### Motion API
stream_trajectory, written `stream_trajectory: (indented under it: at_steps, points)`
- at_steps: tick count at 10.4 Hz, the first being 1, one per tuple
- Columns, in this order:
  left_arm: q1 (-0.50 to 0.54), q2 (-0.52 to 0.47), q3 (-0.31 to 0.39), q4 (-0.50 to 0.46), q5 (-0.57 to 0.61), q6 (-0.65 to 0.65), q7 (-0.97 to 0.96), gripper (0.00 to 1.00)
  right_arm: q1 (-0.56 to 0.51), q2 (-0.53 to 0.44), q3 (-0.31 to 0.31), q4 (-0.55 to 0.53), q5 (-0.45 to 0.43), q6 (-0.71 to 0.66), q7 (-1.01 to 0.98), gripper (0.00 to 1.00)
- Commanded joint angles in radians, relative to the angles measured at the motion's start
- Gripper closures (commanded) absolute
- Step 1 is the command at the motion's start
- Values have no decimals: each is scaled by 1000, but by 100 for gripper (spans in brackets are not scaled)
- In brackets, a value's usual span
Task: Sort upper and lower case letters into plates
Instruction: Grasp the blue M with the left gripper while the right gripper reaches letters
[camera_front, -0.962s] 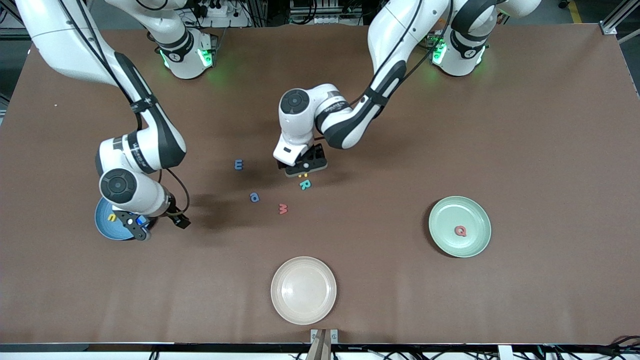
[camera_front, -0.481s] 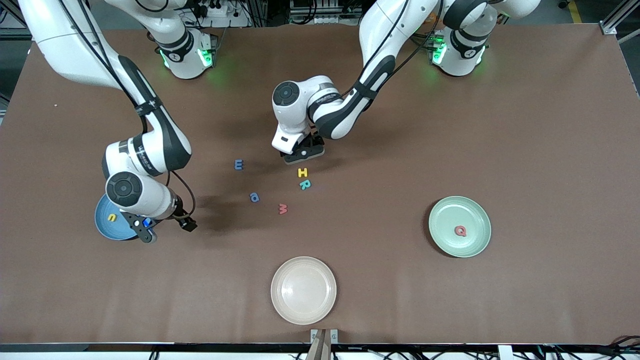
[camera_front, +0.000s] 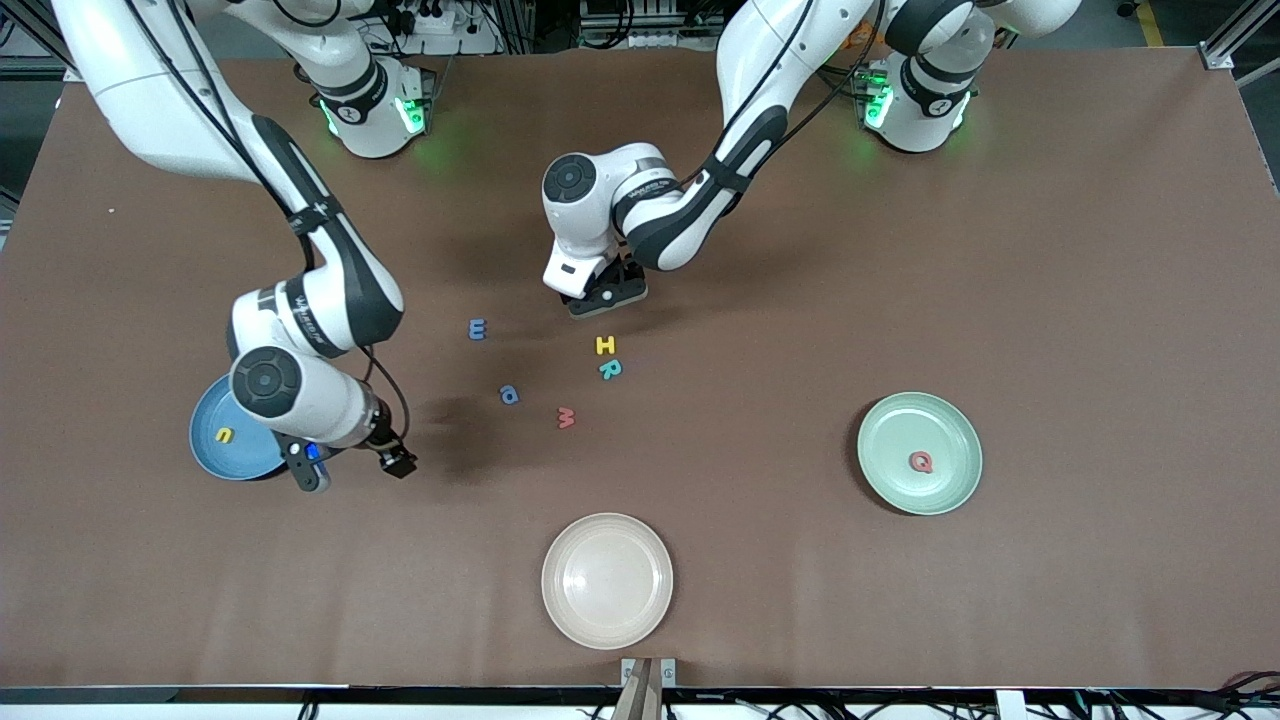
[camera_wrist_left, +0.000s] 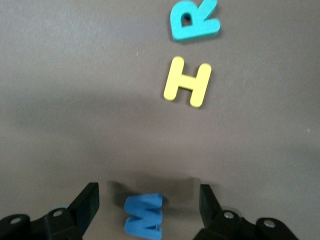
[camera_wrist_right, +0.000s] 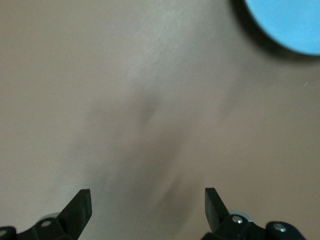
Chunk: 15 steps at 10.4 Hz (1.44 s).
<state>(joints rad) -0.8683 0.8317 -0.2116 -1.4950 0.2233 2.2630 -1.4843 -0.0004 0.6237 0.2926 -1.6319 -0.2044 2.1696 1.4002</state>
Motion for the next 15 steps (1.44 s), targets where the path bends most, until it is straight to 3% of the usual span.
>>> stream_trajectory:
  at_steps: [1,5,8,11,13,14,15]
  points:
    - [0,-52,-17,-60,14,-7,-57,14,20,42,11,60,7,-7,74,0]
    - [2,-51,-20,-70,14,0,-73,25,68,34,22,43,13,4,189,0]
    - [8,-42,-20,-74,16,9,-73,28,68,28,51,-18,69,91,201,0]
    - [6,-40,-22,-91,16,52,-73,33,62,10,69,-26,71,78,200,0]
    - [8,-40,-20,-91,16,52,-71,55,54,19,79,-25,69,88,201,0]
    - [9,-39,-20,-94,16,67,-71,73,48,22,88,-23,69,88,201,0]
    - [12,-39,-20,-96,16,79,-71,99,37,25,102,-23,69,91,200,0]
